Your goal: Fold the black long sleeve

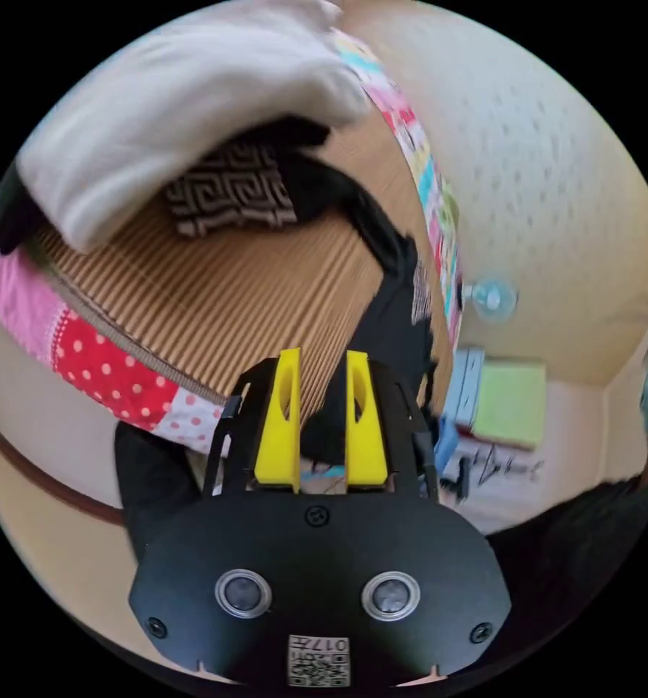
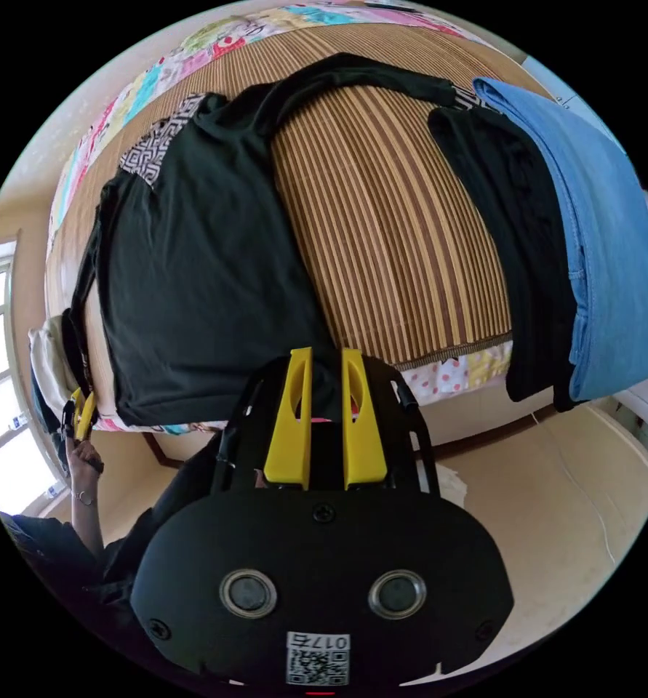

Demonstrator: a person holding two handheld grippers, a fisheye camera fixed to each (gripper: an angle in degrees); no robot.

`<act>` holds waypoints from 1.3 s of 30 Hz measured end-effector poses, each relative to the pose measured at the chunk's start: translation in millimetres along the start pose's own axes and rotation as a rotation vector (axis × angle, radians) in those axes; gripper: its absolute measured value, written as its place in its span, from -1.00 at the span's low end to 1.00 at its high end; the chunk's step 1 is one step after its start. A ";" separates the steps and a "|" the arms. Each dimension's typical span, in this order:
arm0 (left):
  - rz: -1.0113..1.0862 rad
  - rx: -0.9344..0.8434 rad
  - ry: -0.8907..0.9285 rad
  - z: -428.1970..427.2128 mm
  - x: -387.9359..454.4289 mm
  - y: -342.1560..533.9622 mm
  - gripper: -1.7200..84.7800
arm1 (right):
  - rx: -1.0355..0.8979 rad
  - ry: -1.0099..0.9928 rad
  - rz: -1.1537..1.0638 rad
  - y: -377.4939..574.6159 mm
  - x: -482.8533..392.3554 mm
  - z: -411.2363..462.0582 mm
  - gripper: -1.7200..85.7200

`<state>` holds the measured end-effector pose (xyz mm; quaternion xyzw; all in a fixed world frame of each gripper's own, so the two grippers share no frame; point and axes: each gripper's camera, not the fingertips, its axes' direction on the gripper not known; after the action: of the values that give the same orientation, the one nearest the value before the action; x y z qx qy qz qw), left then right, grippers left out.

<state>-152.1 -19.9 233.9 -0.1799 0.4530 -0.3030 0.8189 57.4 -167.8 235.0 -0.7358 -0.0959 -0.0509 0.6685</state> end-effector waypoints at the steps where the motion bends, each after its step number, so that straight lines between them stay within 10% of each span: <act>1: -0.109 0.103 0.079 -6.2 -11.7 -3.4 -0.68 | 0.003 -0.034 0.002 -5.7 -0.7 -1.9 -0.81; 7: -0.550 0.370 0.377 17.1 -70.5 3.8 -0.64 | 0.032 -0.163 -0.063 -23.9 -18.7 -7.8 -0.81; 14: -0.507 0.512 0.414 43.2 -88.1 4.7 -0.93 | 0.035 -0.290 -0.070 -26.0 -12.3 -5.9 -0.82; 22: 0.323 0.429 -0.026 -4.4 109.6 14.5 -0.98 | 0.040 -0.317 -0.048 -24.8 12.4 0.1 -0.83; 29: 0.756 0.510 -0.052 -46.1 209.0 -13.2 -0.98 | 0.047 -0.396 -0.052 -18.9 32.9 6.4 -0.84; 39: 1.238 -0.159 0.234 271.0 339.4 140.2 -0.84 | 0.056 -0.488 0.054 5.7 68.5 33.3 -0.83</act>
<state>263.1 -132.8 81.6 0.0895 0.5808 0.2435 0.7716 123.7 -130.1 240.0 -0.7097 -0.2361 0.1487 0.6469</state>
